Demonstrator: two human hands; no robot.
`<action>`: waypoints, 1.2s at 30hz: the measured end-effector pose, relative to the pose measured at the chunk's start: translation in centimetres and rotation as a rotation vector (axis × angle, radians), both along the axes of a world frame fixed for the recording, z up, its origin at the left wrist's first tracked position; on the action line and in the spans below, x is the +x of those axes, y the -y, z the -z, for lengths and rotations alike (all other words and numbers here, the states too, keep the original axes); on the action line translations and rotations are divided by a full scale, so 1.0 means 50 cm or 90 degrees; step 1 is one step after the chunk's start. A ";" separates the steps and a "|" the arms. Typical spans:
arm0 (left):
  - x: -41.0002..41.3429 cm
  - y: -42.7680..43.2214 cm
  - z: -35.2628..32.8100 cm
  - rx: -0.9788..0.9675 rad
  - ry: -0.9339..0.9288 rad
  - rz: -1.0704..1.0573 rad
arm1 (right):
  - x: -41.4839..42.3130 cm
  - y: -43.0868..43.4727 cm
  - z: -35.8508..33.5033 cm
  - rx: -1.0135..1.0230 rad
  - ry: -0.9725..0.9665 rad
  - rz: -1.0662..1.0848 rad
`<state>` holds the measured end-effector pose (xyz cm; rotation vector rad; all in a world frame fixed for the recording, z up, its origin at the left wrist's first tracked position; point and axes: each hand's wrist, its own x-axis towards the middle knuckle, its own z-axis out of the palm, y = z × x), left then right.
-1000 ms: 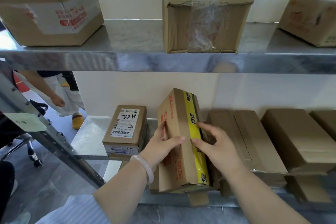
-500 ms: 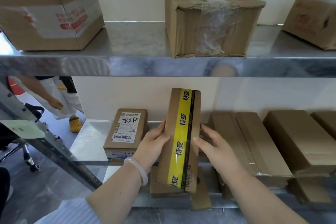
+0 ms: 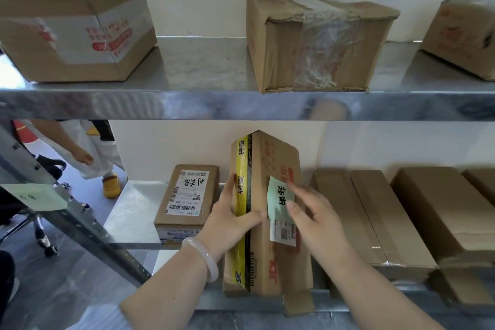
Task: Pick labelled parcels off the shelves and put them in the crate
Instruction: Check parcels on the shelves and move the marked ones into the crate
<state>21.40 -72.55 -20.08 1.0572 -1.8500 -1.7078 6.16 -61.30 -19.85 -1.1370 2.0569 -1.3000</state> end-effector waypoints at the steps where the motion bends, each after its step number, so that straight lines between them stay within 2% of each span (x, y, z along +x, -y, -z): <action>1: 0.004 0.002 -0.005 0.013 -0.019 0.008 | -0.008 -0.003 0.002 -0.004 -0.016 0.021; 5: 0.009 -0.006 -0.011 0.096 -0.111 0.051 | -0.021 -0.025 0.004 0.025 0.052 0.019; 8: 0.002 -0.021 -0.011 0.105 -0.148 0.058 | -0.013 -0.050 -0.009 -0.008 0.064 0.029; 11: -0.002 -0.030 -0.016 0.046 -0.147 0.100 | 0.001 -0.076 -0.025 -0.034 0.038 0.082; 15: -0.001 -0.033 -0.034 -0.112 -0.118 0.169 | 0.046 -0.122 -0.043 -0.071 0.031 0.194; 18: -0.001 -0.062 -0.053 -0.180 -0.144 0.244 | 0.088 -0.172 -0.049 -0.087 0.021 0.293; 24: -0.028 -0.176 -0.065 -0.241 -0.199 0.475 | 0.195 -0.327 -0.062 -0.099 -0.005 0.530; 27: -0.047 -0.275 -0.083 -0.211 -0.256 0.597 | 0.252 -0.434 -0.076 -0.084 -0.024 0.660; 36: -0.042 -0.649 -0.149 -0.175 -0.304 0.951 | 0.460 -0.758 -0.143 -0.097 -0.114 0.973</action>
